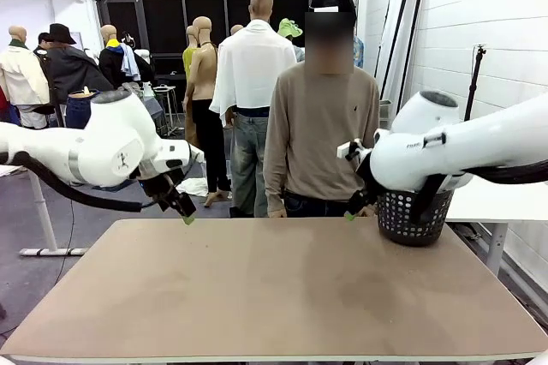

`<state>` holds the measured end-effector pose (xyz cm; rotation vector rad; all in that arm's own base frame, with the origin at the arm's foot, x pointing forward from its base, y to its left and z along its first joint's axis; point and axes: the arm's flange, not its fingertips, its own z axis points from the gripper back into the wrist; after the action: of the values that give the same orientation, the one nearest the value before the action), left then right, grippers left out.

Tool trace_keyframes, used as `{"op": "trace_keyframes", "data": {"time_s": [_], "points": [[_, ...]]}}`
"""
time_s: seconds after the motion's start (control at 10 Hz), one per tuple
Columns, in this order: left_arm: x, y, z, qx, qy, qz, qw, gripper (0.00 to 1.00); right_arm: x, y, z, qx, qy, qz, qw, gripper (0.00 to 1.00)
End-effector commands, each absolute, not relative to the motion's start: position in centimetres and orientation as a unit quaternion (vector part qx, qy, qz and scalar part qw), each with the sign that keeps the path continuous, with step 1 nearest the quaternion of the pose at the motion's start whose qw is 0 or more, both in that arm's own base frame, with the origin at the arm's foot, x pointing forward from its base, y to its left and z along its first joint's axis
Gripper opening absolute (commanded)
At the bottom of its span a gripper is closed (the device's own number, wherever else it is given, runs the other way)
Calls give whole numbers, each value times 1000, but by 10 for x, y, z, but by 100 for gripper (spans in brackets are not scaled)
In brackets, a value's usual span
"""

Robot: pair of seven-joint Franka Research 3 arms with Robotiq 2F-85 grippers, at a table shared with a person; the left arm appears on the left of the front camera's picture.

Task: Fold the training pants.
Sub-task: Grab both ends of the Training pants handed by a person.

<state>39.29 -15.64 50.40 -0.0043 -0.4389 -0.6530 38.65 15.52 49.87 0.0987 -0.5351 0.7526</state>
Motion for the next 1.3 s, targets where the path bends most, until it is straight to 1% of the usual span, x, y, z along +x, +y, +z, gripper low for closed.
{"op": "trace_keyframes", "data": {"time_s": [0.0, 0.3, 0.6, 0.9, 1.1, 1.2], "points": [[388, -146, 529, -17, -211, -330, 920, 100, 386, 147, 528, 58, -254, 393, 882, 100], [370, -139, 558, -30, -217, -372, 902, 100, 377, 140, 552, 77, -258, 420, 867, 100], [356, -121, 570, -61, -229, -469, 851, 100, 371, 128, 556, 127, -294, 463, 827, 100], [352, -109, 568, -100, -267, -515, 809, 100, 368, 122, 555, 154, -346, 508, 773, 100], [353, -110, 557, -127, -283, -571, 760, 100, 371, 123, 555, 180, -358, 536, 743, 100], [351, -112, 553, -114, -281, -597, 743, 100, 372, 123, 554, 183, -360, 550, 731, 100]]}}
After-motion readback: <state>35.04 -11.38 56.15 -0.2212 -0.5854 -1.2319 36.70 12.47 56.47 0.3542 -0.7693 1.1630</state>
